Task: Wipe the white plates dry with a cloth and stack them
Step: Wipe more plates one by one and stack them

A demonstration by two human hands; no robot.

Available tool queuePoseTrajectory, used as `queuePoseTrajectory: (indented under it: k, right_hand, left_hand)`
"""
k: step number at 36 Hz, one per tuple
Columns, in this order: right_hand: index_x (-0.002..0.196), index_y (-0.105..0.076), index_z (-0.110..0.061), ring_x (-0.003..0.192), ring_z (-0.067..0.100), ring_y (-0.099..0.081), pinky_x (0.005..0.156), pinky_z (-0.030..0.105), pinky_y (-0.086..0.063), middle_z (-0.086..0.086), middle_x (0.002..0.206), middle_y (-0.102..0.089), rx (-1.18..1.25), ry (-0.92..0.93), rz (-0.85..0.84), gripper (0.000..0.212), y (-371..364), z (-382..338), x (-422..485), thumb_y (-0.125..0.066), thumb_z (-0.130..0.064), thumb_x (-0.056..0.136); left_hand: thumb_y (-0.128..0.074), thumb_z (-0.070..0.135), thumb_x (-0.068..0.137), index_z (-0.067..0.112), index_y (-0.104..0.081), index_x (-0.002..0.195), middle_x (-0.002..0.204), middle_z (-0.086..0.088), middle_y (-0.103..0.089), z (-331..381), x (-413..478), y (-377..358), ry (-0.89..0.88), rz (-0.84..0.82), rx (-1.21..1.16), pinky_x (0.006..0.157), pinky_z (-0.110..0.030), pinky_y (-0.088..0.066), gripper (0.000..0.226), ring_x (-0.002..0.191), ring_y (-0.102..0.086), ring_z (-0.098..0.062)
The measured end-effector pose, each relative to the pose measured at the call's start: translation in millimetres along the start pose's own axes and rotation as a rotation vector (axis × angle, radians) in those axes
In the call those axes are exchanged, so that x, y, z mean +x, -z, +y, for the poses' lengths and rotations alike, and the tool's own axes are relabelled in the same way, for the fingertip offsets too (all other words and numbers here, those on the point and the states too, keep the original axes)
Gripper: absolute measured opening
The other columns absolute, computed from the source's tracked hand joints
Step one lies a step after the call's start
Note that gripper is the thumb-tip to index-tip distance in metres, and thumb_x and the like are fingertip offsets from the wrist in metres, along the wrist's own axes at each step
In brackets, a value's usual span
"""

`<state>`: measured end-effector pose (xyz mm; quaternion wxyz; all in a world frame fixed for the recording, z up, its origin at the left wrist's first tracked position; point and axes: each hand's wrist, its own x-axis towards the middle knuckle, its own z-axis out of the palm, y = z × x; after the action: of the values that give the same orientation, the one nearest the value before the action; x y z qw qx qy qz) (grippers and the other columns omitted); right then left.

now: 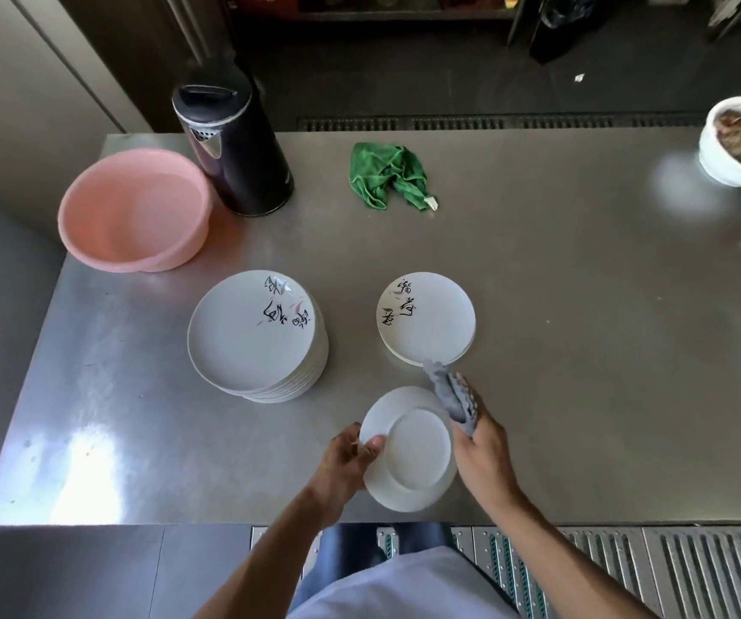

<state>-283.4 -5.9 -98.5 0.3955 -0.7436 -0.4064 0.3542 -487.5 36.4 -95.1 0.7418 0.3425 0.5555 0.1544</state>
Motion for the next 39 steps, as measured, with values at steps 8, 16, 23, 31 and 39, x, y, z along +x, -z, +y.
queuePoseTrajectory:
  k: [8,16,23,31,39]
  right_hand:
    - [0.157,-0.024,-0.015,0.154,0.027,0.002,0.124,0.031,0.003,0.006,0.166,-0.002,-0.461,0.143,-0.325,0.062,-37.3,9.5,-19.6,-0.047,-0.036,0.103]
    - [0.158,0.002,-0.029,0.15,0.015,0.026,0.122,0.029,0.014,-0.008,0.164,0.024,-0.726,0.361,-0.596,0.063,-1.1,38.5,-32.5,-0.012,-0.056,0.103]
    - [0.158,-0.006,-0.026,0.151,0.02,0.021,0.119,0.026,0.017,-0.005,0.161,0.022,-0.657,0.163,-0.453,0.056,-16.1,31.6,-26.0,-0.024,-0.041,0.107]
    - [0.156,-0.014,-0.03,0.153,0.012,0.01,0.124,0.032,0.005,-0.009,0.166,0.001,-0.618,0.454,-0.712,0.054,-22.1,15.3,-45.7,-0.018,-0.046,0.105]
    - [0.157,-0.006,-0.028,0.153,0.016,0.014,0.121,0.029,0.014,-0.009,0.16,0.017,-0.627,0.16,-0.498,0.051,-25.3,22.7,-23.3,-0.023,-0.033,0.11]
  left_hand:
    - [-0.059,0.021,0.103,0.008,-0.064,0.119,0.093,-0.004,-0.076,9.1,13.5,-15.6,0.129,0.122,-0.174,0.063,-0.034,-0.061,0.021,0.078,-0.073,-0.014]
    - [-0.059,0.027,0.104,0.005,-0.063,0.124,0.103,-0.013,-0.077,12.0,18.8,-5.3,0.179,0.125,-0.191,0.066,-0.035,-0.062,0.03,0.088,-0.074,-0.023]
    - [-0.058,0.025,0.104,0.006,-0.06,0.127,0.121,-0.02,-0.069,7.3,16.5,-11.6,0.162,0.139,-0.177,0.068,-0.038,-0.063,0.03,0.097,-0.07,-0.028]
    - [-0.042,-0.001,0.104,0.0,-0.065,0.113,0.085,-0.011,-0.076,4.4,11.7,1.6,0.155,0.151,-0.164,0.06,-0.034,-0.061,0.025,0.075,-0.074,-0.022]
    - [-0.054,0.022,0.106,0.009,-0.061,0.124,0.111,-0.013,-0.073,-8.1,7.6,-3.6,0.139,0.152,-0.217,0.074,-0.041,-0.063,0.023,0.099,-0.07,-0.027]
